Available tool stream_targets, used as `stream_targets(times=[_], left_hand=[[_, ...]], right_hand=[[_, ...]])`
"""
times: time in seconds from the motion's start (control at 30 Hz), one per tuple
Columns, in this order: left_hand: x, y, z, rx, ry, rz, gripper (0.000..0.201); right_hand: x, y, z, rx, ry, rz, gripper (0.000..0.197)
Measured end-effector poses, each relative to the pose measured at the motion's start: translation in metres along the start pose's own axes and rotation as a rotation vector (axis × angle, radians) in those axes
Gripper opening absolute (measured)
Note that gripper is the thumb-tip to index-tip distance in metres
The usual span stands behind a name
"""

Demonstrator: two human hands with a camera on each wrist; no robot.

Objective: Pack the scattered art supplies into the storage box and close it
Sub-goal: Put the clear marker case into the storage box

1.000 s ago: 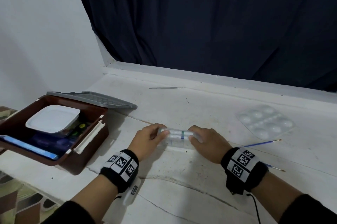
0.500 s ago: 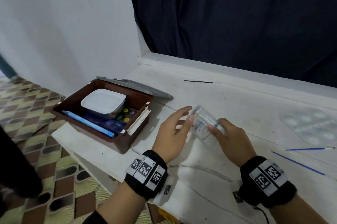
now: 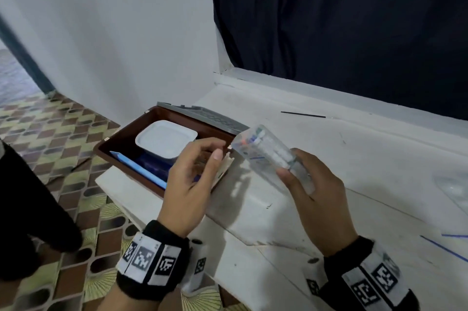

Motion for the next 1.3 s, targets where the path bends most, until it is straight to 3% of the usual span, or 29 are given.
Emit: stream_targets(times=[0.13,0.23,0.4,0.5,0.57,0.8,0.93,1.07,1.2,1.3], left_hand=[[0.037,0.025,0.035,-0.033,0.034,-0.023,0.02],[0.065,0.051,0.071,-0.039,0.095,0.051,0.019],[0.105,0.098,0.142,-0.183,0.374,0.439,0.033],[0.116,0.119,0.171,-0.297,0.558,0.725,0.048],[0.12,0.126,0.182,-0.345,0.645,0.82,0.053],[0.133,0.131,0.199,-0.32,0.667,0.861,0.048],[0.133,0.128,0.197,-0.325,0.621,0.755,0.046],[0.134,0.124,0.195,-0.313,0.573,0.712,0.04],[0.135,0.124,0.195,-0.308,0.581,0.733,0.05],[0.135,0.124,0.197,-0.288,0.609,0.746,0.058]], right_hand=[[-0.038,0.011,0.014,0.218,-0.146,0.031,0.034],[-0.076,0.018,0.016,0.307,-0.306,0.086,0.036],[-0.144,0.027,0.025,0.427,-0.644,0.141,0.036],[-0.173,0.032,0.033,0.415,-0.801,0.21,0.034],[-0.185,0.034,0.039,0.379,-0.89,0.242,0.032],[-0.205,0.04,0.056,0.274,-1.073,0.304,0.03],[-0.223,0.04,0.038,0.19,-1.16,0.417,0.029],[-0.226,0.04,0.024,0.131,-1.108,0.424,0.024],[-0.223,0.042,0.024,0.134,-1.065,0.407,0.006],[-0.221,0.045,0.02,0.131,-1.048,0.442,0.013]])
Point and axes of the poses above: each hand's wrist, its own y-axis towards the middle knuckle, its own x-axis out of the back of the hand, z = x × y, the point moved 4 cm from there along y, towards the middle knuckle, and after that the axes turned 11 degrees about y, right-handed, at the moved point
